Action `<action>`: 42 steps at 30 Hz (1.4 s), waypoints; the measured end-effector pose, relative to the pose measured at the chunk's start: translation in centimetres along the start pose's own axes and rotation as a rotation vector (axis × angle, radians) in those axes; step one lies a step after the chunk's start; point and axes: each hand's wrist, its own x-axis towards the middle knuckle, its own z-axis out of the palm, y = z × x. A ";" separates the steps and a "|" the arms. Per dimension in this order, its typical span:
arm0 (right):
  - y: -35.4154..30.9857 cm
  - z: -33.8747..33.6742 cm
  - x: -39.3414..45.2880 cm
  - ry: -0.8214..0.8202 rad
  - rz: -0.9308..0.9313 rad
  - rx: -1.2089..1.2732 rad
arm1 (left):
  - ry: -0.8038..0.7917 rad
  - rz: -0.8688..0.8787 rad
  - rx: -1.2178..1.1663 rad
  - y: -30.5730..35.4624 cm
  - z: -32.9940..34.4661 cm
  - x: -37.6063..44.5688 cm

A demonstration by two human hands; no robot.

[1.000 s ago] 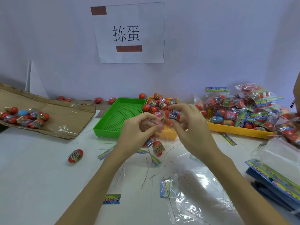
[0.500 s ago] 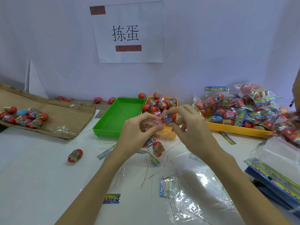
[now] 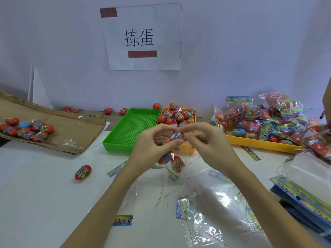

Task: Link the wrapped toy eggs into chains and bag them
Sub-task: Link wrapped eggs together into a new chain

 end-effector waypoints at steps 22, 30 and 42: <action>4.7 5.0 0.7 -0.174 -0.006 -0.698 | 0.381 -0.271 -0.213 -0.7 -2.7 1.1; 2.6 2.6 0.6 0.271 -0.044 -0.082 | 0.261 -0.225 -0.121 -0.3 -2.1 1.0; -2.2 1.7 -0.2 0.406 -0.126 0.348 | 0.164 -0.009 0.063 0.1 -0.1 0.4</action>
